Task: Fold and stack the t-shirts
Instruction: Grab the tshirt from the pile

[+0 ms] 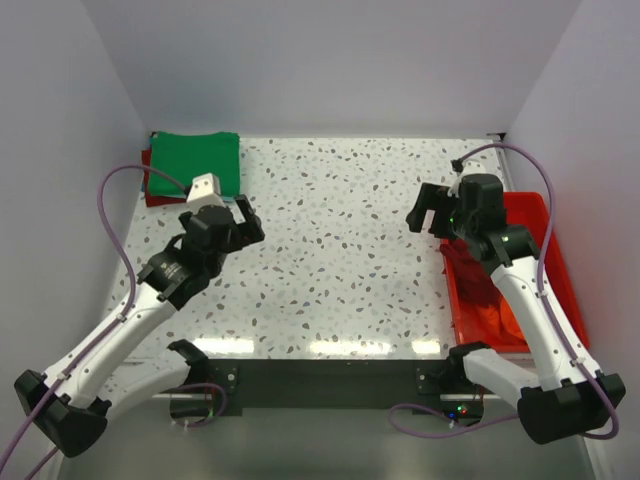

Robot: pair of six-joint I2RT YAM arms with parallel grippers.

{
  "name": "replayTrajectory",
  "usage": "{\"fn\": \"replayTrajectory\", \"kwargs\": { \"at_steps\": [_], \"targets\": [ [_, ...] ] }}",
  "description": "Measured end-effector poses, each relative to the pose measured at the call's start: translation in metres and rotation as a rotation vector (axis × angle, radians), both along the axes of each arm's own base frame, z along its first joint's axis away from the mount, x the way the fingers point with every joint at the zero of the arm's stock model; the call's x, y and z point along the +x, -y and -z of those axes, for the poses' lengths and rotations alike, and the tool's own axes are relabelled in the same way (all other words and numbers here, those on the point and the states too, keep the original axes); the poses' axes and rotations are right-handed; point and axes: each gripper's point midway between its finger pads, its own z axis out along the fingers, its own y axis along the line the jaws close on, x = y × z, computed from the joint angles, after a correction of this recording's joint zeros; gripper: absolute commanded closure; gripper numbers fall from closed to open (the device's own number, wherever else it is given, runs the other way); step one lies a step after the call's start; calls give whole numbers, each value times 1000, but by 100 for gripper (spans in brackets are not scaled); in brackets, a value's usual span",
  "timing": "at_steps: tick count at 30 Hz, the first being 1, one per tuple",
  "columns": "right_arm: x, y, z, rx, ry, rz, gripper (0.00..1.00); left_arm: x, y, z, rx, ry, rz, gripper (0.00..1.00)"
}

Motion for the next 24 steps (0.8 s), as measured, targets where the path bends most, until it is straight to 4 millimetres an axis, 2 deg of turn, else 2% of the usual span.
{"fn": "replayTrajectory", "kwargs": {
  "at_steps": [6,10,13,16,19,24],
  "targets": [
    [0,8,3,-13,-10,57,10,4,2,0,4,8,2,0],
    [2,21,14,-47,-52,142,3,8,9,8,17,0,37,0],
    [2,40,32,-88,-135,234,4,11,14,16,31,-17,59,0],
    [0,73,54,-134,-237,361,4,13,17,22,47,-36,71,0],
    [-5,98,63,-165,-288,449,4,14,19,26,58,-47,83,0],
    [-8,112,69,-166,-320,502,4,14,20,28,69,-51,97,0]
  ]
}}
